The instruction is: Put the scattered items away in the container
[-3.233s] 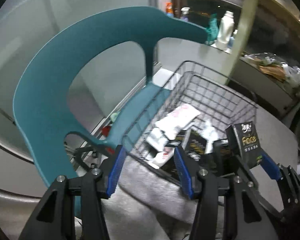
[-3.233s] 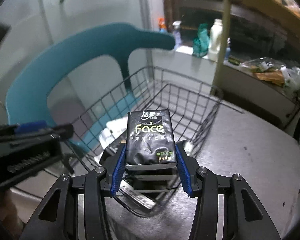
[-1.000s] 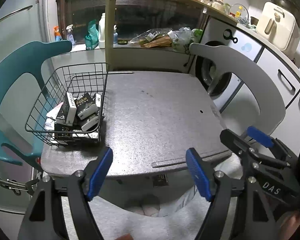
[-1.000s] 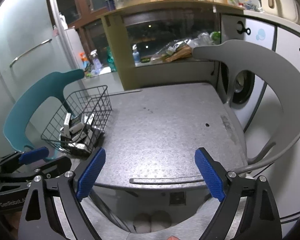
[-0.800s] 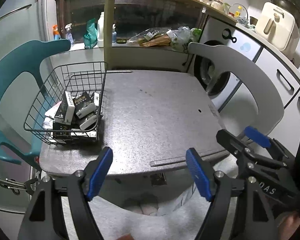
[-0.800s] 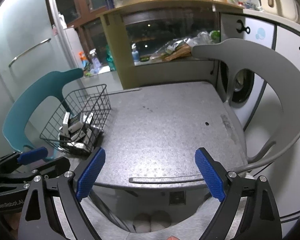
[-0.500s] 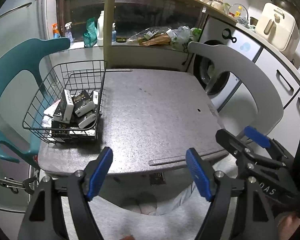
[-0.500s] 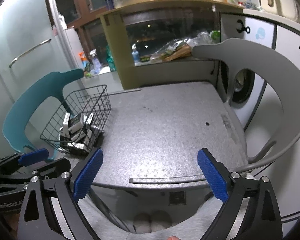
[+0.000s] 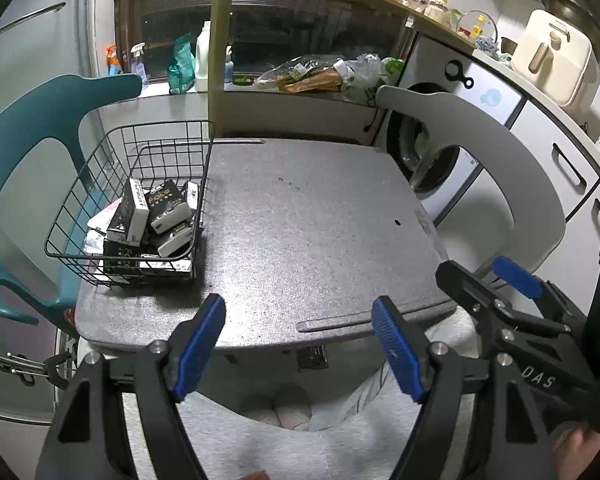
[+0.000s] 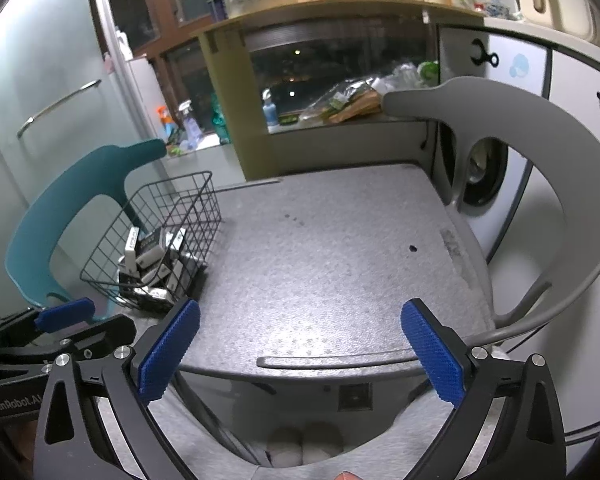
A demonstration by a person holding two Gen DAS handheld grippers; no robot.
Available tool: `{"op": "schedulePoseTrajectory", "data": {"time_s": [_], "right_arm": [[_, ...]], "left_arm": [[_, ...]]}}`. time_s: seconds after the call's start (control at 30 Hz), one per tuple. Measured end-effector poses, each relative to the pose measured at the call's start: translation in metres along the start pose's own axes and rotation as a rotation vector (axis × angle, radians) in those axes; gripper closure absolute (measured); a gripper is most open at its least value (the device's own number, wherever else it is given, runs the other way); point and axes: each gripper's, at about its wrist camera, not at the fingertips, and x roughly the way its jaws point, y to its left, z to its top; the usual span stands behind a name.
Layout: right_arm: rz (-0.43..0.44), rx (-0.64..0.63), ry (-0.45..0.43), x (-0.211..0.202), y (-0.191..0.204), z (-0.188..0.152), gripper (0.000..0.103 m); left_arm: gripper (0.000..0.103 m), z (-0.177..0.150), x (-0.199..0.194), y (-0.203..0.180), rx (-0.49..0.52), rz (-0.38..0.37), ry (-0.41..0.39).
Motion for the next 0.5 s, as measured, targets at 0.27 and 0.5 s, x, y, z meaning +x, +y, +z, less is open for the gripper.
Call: {"op": "schedulePoseTrajectory", "data": {"time_s": [0.27, 0.5], "right_arm": [[-0.004, 0.003, -0.011, -0.0021, -0.0007, 0.0006, 0.001], [-0.005, -0.002, -0.008, -0.0007, 0.0018, -0.0003, 0.001]], "left_arm": [[0.025, -0.0006, 0.0005, 0.0012, -0.014, 0.001, 0.004], [0.025, -0.0001, 0.0002, 0.0013, -0.021, -0.001, 0.011]]}}
